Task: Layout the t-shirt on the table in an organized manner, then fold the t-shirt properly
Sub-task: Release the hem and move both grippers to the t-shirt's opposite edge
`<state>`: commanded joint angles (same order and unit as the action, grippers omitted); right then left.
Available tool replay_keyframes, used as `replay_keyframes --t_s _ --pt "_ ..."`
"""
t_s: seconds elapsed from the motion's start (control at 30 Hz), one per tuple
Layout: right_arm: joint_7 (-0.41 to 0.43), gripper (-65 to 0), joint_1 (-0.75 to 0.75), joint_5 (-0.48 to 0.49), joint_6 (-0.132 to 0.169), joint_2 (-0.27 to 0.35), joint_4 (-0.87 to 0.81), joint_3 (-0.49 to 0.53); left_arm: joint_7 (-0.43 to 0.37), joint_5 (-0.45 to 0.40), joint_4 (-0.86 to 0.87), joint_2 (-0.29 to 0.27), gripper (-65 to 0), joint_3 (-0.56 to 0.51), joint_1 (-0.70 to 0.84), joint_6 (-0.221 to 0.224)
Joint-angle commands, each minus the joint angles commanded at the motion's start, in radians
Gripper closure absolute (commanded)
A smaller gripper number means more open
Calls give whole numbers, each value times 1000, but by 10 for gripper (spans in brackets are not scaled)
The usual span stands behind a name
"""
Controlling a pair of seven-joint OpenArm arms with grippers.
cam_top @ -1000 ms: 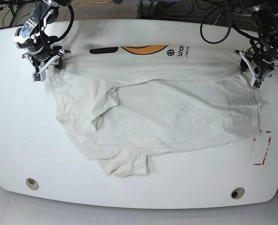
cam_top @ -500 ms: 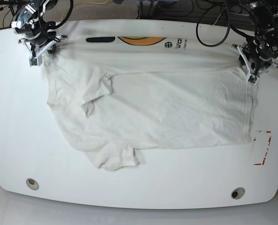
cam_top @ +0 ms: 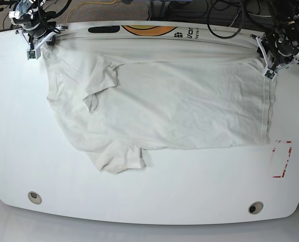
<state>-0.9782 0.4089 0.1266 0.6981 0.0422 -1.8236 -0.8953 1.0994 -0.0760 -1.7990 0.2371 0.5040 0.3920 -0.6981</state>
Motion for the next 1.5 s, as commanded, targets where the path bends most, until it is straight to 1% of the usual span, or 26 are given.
replay_keyframes --t_s 0.07,0.1,0.13,0.2,0.23,0.27,0.33,0.4,0.43,0.5,0.6,0.67,0.7,0.77,0.9,0.93,1.03,1.13,1.23,1.4,1.43,1.5 --pt "0 -220 -3 0 0 0 0 0 0 0 -23 0 -275 0 -18 0" --pt "0 -284 -3 0 0 0 0 0 8 0 -41 -2 -319 0 -29 0" --pt "0 -319 -3 0 0 0 -2 0 20 0 -52 -2 -361 0 -35 0" --pt "0 -384 -5 2 0 0 -9 0 46 2 -69 -2 -421 3 -43 0" --pt "0 -411 -5 2 0 0 -21 0 58 2 -77 -2 -446 3 -51 0" --pt "0 -434 -5 2 0 0 -44 0 68 2 -87 -2 -454 6 -64 0" --pt "0 -441 -2 3 0 -5 -77 2 74 3 -97 -2 -451 5 -75 0" --pt "0 -438 0 5 0 -21 -109 2 80 11 -98 -2 -451 3 -81 0" --pt "0 -438 3 18 0 -34 -137 3 80 31 -100 -2 -453 5 -83 0" --pt "-2 -438 5 41 0 -38 -164 3 81 54 -110 -2 -453 8 -83 0" --pt "-52 -438 3 81 0 -38 -193 3 107 89 -147 -2 -451 8 -83 0" --pt "-80 -438 -2 98 0 -37 -195 3 132 103 -170 -2 -451 8 -83 0" --pt "-100 -438 -5 107 0 -35 -195 3 157 112 -184 2 -451 8 -83 0" --pt "-121 -438 -5 127 0 -15 -196 5 195 129 -196 3 -451 8 -84 0" --pt "-126 -438 -5 164 0 3 -196 5 210 149 -201 5 -439 15 -91 0" --pt "-126 -438 -5 176 0 6 -196 5 212 150 -201 5 -418 34 -98 0" --pt "-123 -438 -38 186 0 8 -195 5 212 150 -199 5 -399 72 -126 0" --pt "-124 -438 -95 164 0 9 -190 5 212 150 -198 5 -399 80 -176 0" --pt "-126 -438 -167 118 0 9 -187 9 213 149 -193 5 -399 89 -241 0" --pt "-126 -438 -282 -2 0 11 -186 121 213 144 -190 0 -400 98 -359 0" --pt "-126 -438 -321 -48 0 15 -186 161 212 141 -190 -2 -400 97 -400 0" --pt "-126 -438 -359 -86 0 15 -176 192 210 141 -189 -2 -400 97 -436 0"
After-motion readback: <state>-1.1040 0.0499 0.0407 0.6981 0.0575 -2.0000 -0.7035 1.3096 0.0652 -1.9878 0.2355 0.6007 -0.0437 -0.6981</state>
